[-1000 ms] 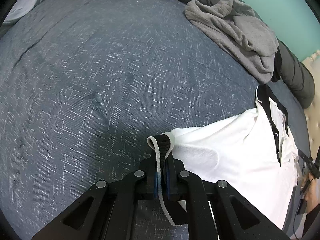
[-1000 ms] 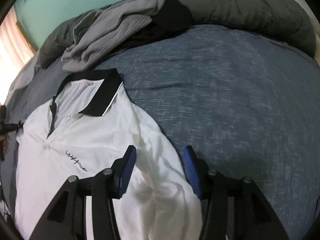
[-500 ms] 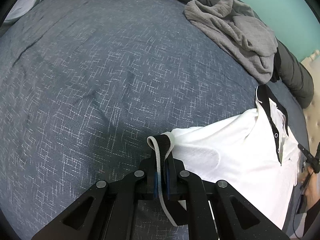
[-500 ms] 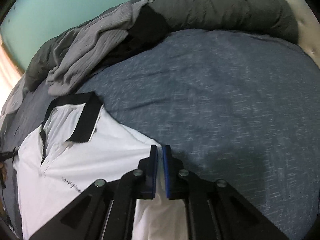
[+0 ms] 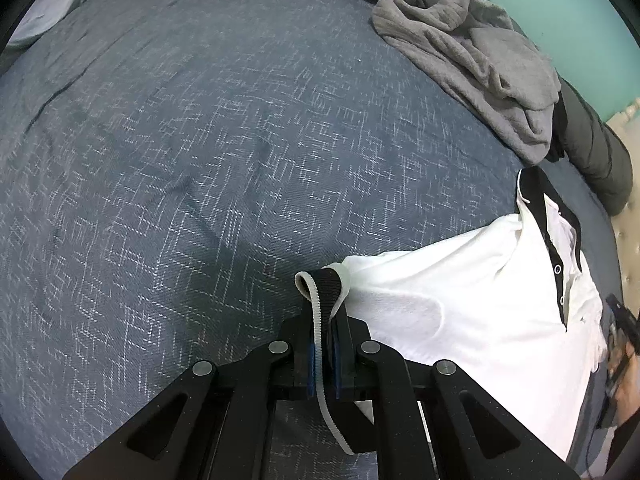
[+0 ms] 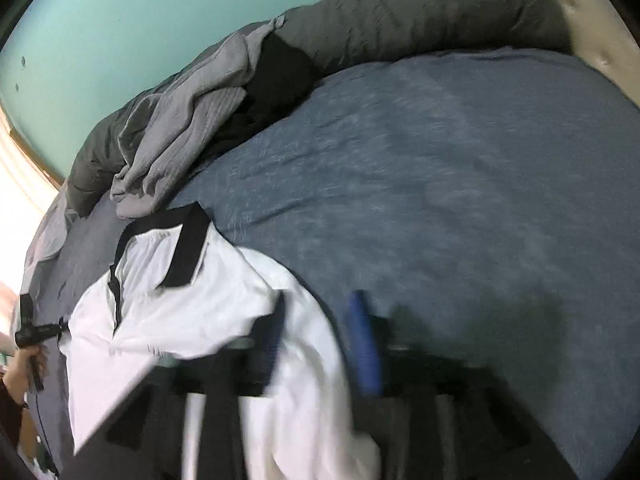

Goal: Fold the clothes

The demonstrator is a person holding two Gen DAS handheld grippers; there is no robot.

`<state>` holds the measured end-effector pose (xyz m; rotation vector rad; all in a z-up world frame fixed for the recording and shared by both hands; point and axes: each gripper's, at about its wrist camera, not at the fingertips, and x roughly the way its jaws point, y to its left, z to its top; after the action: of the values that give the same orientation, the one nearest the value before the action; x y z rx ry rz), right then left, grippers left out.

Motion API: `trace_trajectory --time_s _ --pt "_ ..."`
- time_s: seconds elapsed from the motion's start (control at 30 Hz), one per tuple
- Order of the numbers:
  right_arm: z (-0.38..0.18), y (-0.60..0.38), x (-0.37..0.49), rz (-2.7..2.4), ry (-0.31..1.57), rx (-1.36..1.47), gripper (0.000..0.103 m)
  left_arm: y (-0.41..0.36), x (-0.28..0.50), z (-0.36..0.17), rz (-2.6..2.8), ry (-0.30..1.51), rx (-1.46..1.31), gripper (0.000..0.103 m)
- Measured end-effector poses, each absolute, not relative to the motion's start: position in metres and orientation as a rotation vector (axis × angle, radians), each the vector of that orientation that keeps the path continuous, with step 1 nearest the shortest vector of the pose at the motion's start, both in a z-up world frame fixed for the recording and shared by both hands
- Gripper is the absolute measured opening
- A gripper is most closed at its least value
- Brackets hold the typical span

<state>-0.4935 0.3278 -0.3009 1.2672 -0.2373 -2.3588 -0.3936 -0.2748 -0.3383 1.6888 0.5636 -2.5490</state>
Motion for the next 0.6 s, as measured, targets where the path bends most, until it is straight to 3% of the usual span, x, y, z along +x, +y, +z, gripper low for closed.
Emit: trace_trajectory --time_s 0.37,0.5,0.57,0.6 --pt "-0.311 0.353 -0.42 -2.263 -0.04 1.355 0.046 -0.274 -0.381 -0.336 -2.528 0.534 1.706 0.008" --pt "-0.321 0.36 -0.418 -2.27 -0.076 1.395 0.045 -0.275 -0.379 -0.336 -2.52 0.536 1.705 0.008" --pt "-0.323 0.359 -0.421 -2.268 -0.073 1.397 0.026 -0.275 -0.378 -0.336 -2.519 0.53 1.707 0.008" --pt "-0.324 0.359 -0.422 -2.266 -0.07 1.398 0.023 -0.275 -0.378 -0.335 -2.521 0.525 1.708 0.008"
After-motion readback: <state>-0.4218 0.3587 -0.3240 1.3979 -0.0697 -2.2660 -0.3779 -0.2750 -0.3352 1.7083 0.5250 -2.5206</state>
